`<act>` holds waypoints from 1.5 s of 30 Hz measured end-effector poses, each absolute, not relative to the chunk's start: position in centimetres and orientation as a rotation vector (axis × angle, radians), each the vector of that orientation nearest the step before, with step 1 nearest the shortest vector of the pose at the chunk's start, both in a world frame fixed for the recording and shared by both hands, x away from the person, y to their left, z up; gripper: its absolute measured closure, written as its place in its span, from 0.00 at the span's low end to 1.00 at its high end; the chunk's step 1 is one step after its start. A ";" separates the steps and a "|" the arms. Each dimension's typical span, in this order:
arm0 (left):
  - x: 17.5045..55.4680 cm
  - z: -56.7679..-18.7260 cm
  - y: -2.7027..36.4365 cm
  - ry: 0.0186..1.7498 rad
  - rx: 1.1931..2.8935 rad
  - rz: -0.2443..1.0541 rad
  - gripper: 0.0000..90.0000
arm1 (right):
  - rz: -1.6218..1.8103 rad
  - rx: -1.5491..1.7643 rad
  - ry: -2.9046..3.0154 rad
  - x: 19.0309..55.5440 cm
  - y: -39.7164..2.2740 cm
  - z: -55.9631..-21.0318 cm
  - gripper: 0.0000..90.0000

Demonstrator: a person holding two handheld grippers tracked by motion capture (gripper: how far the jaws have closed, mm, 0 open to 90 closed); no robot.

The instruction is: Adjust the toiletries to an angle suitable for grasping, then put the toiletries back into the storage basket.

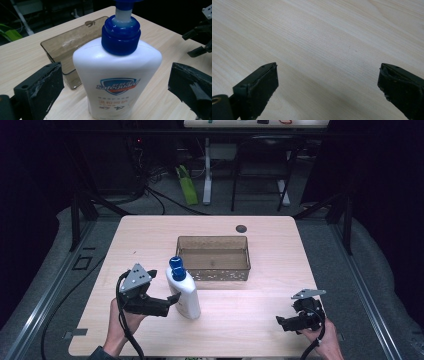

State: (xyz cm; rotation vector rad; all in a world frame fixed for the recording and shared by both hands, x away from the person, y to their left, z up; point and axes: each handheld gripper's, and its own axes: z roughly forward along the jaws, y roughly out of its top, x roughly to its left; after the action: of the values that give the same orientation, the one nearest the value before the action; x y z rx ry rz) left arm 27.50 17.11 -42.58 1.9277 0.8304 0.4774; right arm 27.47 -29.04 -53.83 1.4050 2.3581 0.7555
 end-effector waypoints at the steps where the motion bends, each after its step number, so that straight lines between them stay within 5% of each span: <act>1: 27.7 -42.6 17.1 0.833 1.929 0.478 0.00 | 0.760 1.408 2.361 27.5 -29.0 -53.8 0.03; 45: 29.4 -42.8 15.8 0.799 1.878 0.447 0.00 | 0.767 1.404 2.378 27.5 -29.0 -53.7 0.06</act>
State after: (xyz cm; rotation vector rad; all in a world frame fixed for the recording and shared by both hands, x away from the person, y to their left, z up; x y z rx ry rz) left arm 29.42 15.76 -42.77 1.8777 0.7988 0.4467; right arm 27.48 -28.99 -53.74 1.4038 2.3784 0.7669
